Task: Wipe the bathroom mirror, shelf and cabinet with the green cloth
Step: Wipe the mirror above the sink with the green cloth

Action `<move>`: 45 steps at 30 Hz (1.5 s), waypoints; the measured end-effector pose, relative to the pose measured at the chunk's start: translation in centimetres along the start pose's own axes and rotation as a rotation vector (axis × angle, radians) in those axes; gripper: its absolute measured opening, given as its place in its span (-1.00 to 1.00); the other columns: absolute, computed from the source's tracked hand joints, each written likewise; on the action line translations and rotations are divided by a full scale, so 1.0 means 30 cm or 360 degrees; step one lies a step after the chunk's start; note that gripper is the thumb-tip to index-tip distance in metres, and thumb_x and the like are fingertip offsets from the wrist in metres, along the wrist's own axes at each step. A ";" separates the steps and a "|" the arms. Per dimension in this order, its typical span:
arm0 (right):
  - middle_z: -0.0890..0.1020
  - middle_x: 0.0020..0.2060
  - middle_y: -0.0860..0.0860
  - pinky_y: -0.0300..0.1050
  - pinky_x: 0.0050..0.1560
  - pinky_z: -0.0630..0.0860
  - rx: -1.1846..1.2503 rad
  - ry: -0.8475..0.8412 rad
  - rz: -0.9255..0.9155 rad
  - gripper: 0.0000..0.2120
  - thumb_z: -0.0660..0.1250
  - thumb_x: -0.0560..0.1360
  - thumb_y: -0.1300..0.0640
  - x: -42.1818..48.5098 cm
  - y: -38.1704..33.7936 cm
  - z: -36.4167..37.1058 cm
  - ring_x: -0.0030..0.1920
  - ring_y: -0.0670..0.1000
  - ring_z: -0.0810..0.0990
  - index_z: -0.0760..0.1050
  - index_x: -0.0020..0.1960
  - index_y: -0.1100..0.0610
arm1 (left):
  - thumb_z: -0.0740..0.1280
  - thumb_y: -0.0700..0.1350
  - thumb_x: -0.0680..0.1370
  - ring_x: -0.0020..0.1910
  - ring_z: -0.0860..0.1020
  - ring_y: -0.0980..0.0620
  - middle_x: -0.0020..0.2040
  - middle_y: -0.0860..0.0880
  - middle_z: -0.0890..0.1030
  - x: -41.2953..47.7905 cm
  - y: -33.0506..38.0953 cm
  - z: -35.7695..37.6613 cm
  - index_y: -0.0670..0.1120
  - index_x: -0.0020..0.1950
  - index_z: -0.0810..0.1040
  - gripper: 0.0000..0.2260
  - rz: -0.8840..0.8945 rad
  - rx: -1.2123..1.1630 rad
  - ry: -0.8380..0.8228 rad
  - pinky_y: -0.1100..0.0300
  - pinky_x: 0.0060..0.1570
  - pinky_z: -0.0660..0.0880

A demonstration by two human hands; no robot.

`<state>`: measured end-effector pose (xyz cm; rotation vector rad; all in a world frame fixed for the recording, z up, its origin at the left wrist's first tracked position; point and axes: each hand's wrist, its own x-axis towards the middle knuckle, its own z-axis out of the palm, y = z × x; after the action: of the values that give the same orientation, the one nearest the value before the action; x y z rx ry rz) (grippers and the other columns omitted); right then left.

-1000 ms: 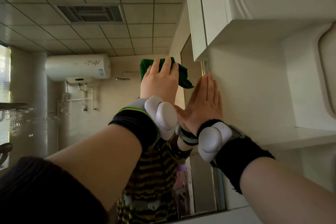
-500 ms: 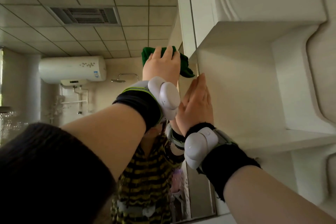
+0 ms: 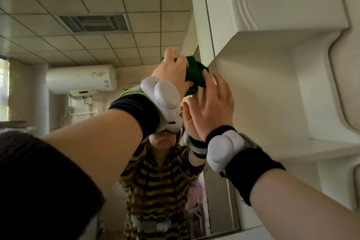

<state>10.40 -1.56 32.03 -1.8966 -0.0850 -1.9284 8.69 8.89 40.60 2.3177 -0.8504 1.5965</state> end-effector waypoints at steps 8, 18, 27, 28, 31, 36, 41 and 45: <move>0.23 0.40 -0.02 -0.11 0.36 0.17 -0.0054 -0.0331 -0.0198 -0.55 0.02 0.60 -0.03 0.101 -0.081 0.026 0.35 0.01 0.22 0.10 0.47 -0.09 | 0.09 -0.03 0.59 0.32 0.31 0.02 0.30 0.03 0.41 -0.010 -0.086 -0.049 0.04 0.28 0.48 -0.69 0.0216 0.0162 -0.0035 0.09 0.38 0.00; 0.20 0.36 0.08 0.02 0.30 0.25 -0.0242 -0.0231 -0.0048 -0.42 0.36 0.43 -0.09 0.130 -0.143 0.062 0.33 0.15 0.18 0.27 0.37 0.04 | 0.20 0.32 0.48 0.51 -0.20 -0.01 0.55 -0.05 -0.16 -0.202 -0.274 0.030 -0.04 0.54 -0.08 -0.19 0.0152 0.0547 0.0064 0.04 0.39 -0.35; 0.21 0.41 0.03 -0.05 0.30 0.25 -0.0314 -0.0192 -0.0074 -0.48 0.29 0.49 0.11 0.200 -0.014 0.011 0.35 0.11 0.23 0.27 0.40 -0.14 | 0.25 0.28 0.46 0.49 -0.29 -0.07 0.54 -0.06 -0.21 -0.281 -0.325 0.077 0.22 0.50 -0.06 -0.28 0.0166 0.0555 0.0032 0.04 0.25 -0.58; 0.21 0.41 0.02 -0.05 0.30 0.25 -0.0313 -0.0194 -0.0079 -0.49 0.29 0.49 0.10 0.191 -0.006 0.010 0.35 0.11 0.23 0.27 0.40 -0.14 | 0.24 0.27 0.47 0.48 -0.29 -0.07 0.53 -0.05 -0.20 -0.282 -0.325 0.084 0.23 0.50 -0.05 -0.30 0.0155 0.0537 0.0041 0.05 0.24 -0.59; 0.24 0.39 0.03 -0.04 0.26 0.29 -0.0337 -0.0146 -0.0098 -0.50 0.29 0.50 0.06 0.135 0.007 0.013 0.33 0.12 0.26 0.27 0.41 -0.13 | 0.26 0.25 0.47 0.48 -0.26 -0.05 0.53 -0.05 -0.14 -0.287 -0.328 0.098 0.22 0.49 -0.01 -0.32 0.0109 0.0484 0.0050 0.07 0.23 -0.60; 0.27 0.36 0.06 -0.02 0.20 0.36 -0.0399 -0.0099 -0.0100 -0.49 0.29 0.49 0.02 0.041 0.021 0.017 0.30 0.15 0.29 0.27 0.41 -0.12 | 0.38 0.16 0.43 0.42 0.09 -0.11 0.43 -0.07 0.19 -0.310 -0.318 0.107 0.16 0.45 0.20 -0.35 0.0103 0.0437 0.0138 -0.03 0.42 -0.14; 0.28 0.34 0.10 0.04 0.21 0.37 -0.0405 -0.0108 -0.0076 -0.47 0.20 0.48 -0.14 -0.017 0.008 0.014 0.29 0.18 0.30 0.25 0.43 -0.09 | 0.41 0.11 0.42 0.35 0.22 -0.13 0.36 -0.09 0.33 -0.322 -0.317 0.116 0.08 0.39 0.36 -0.44 0.0097 0.0378 0.0220 0.01 0.33 -0.01; 0.33 0.31 0.12 0.05 0.18 0.40 -0.0372 -0.0058 -0.0064 -0.49 0.11 0.49 -0.17 -0.063 -0.004 0.011 0.26 0.18 0.34 0.31 0.40 -0.06 | 0.41 0.07 0.44 0.36 0.27 -0.19 0.36 -0.13 0.37 -0.333 -0.312 0.126 0.03 0.38 0.40 -0.47 0.0096 0.0317 0.0241 -0.05 0.33 0.14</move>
<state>10.60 -0.84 30.26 -2.0941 0.0962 -2.0051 14.42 18.17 31.49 2.2800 -0.7644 1.9354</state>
